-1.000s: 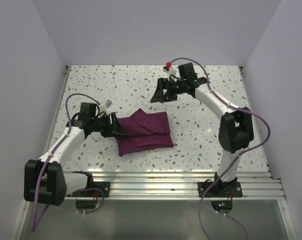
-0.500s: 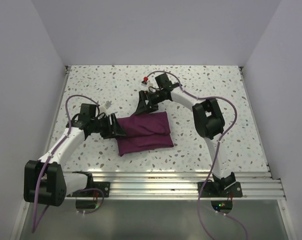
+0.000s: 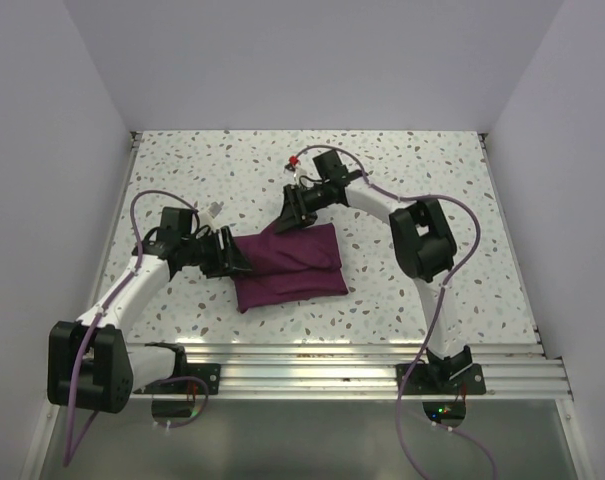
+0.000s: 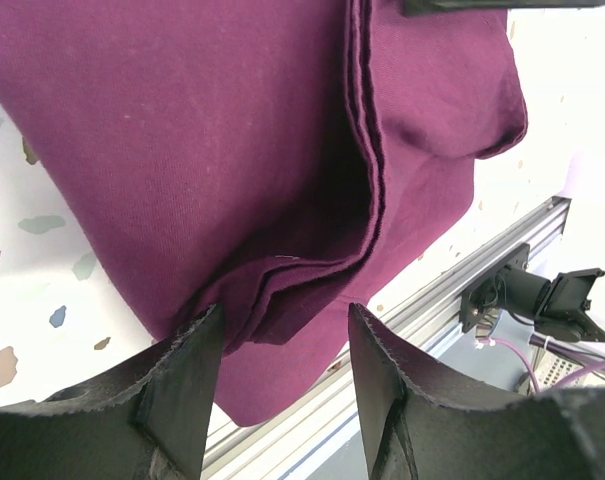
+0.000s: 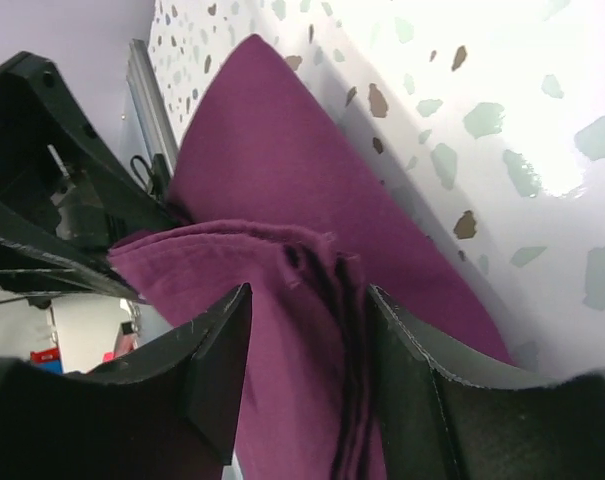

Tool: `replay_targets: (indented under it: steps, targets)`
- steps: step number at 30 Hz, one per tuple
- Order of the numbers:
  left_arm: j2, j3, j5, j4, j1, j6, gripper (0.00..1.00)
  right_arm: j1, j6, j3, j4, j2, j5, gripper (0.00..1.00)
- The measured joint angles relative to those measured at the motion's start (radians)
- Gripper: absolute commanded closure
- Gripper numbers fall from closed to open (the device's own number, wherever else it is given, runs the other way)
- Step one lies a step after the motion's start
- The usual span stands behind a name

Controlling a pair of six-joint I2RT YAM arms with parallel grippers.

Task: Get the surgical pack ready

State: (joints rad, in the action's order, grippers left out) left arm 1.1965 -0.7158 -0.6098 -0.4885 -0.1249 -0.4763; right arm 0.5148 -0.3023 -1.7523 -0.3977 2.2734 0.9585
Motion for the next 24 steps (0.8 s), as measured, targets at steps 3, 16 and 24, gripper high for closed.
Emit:
replay_targets:
  steps: [3, 16, 24]
  targets:
    - [-0.008, 0.002, 0.01, 0.0, 0.0, -0.006, 0.43, 0.001, -0.012, 0.013, 0.006, -0.031, 0.002, 0.49]
    - [-0.024, 0.026, 0.047, -0.038, 0.013, -0.021, 0.42, 0.012, -0.094, 0.006, 0.04, -0.055, 0.029, 1.0]
    - [-0.037, 0.012, 0.152, -0.129, 0.032, -0.029, 0.37, 0.018, -0.069, 0.067, -0.019, -0.146, 0.026, 1.0]
